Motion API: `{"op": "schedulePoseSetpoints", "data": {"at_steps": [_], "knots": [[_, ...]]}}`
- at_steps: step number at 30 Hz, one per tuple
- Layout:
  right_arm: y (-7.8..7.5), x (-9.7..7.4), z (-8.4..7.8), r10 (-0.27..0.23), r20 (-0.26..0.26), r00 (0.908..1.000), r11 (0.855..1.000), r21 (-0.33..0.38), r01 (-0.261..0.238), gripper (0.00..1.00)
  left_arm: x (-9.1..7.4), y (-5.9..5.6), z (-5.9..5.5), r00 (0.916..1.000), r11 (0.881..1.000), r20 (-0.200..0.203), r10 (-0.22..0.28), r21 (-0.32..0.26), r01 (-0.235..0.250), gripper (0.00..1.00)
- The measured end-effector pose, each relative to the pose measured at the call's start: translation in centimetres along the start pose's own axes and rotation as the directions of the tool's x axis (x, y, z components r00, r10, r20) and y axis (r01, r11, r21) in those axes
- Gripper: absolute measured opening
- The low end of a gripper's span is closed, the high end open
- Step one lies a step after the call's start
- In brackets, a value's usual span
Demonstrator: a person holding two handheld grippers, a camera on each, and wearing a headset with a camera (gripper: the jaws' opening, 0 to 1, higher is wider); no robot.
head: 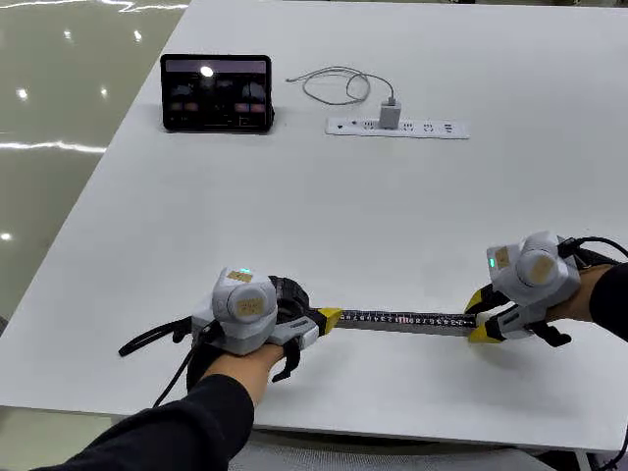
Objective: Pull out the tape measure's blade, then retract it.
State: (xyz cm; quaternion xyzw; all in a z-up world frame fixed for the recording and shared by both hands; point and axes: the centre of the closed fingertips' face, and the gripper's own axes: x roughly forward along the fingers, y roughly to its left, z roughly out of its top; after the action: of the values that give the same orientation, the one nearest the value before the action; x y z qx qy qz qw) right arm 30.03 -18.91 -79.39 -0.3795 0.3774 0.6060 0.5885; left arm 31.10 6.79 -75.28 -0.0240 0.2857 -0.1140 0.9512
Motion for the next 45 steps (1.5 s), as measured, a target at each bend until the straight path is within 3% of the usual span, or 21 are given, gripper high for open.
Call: {"op": "schedulePoseSetpoints", "data": {"at_steps": [3,8,16,19,22,24,28,33,39,45], "knots": [[-0.1,-0.1,0.0,0.001,-0.002,1.0,0.998,0.057,-0.001,0.13,0.0,0.1,0.1,1.0,1.0,0.007,0.004,-0.017,-0.004,1.0],[0.1,0.0,0.0,-0.016,-0.005,0.9999,0.999,0.049,0.016,0.12,0.2,0.5,0.3,0.9996,0.999,0.024,0.016,-0.042,-0.015,0.97],[0.4,0.0,0.2,-0.022,-0.039,0.999,0.999,0.04,0.024,0.11,0.5,0.7,-0.2,0.9997,0.997,0.008,0.022,-0.069,-0.021,0.77],[0.3,-0.1,0.1,-0.005,-0.021,0.9998,0.999,0.044,0.006,0.11,0.5,0.9,0.4,0.999,0.991,0.035,0.027,-0.135,-0.022,0.74],[0.3,-0.1,0.2,-0.002,-0.008,1.0,0.997,0.075,0.002,0.11,0.5,1.3,0.0,0.9989,0.993,0.011,0.046,-0.11,-0.045,0.67],[0.4,0.0,0.2,-0.006,-0.004,1.0,0.998,0.067,0.006,0.11,0.5,1.4,-0.1,0.999,0.988,0.006,0.045,-0.151,-0.044,0.65],[0.5,0.0,0.5,-0.017,-0.001,0.9999,0.997,0.075,0.017,0.11,0.6,1.3,-0.2,0.9985,0.991,-0.007,0.055,-0.121,-0.055,0.65],[0.5,0.0,0.5,-0.019,0.004,0.9998,0.996,0.092,0.019,0.11,0.6,1.3,-0.7,0.9962,0.994,-0.055,0.067,-0.077,-0.071,0.65],[0.3,0.0,0.4,-0.019,0.011,0.9998,0.995,0.098,0.018,0.11,0.7,1.4,-0.7,0.9958,0.997,-0.056,0.073,-0.028,-0.075,0.64],[0.2,0.1,0.4,-0.022,0.012,0.9997,0.995,0.096,0.02,0.11,0.7,1.4,-0.8,0.9955,0.997,-0.062,0.071,-0.025,-0.073,0.64]]}}
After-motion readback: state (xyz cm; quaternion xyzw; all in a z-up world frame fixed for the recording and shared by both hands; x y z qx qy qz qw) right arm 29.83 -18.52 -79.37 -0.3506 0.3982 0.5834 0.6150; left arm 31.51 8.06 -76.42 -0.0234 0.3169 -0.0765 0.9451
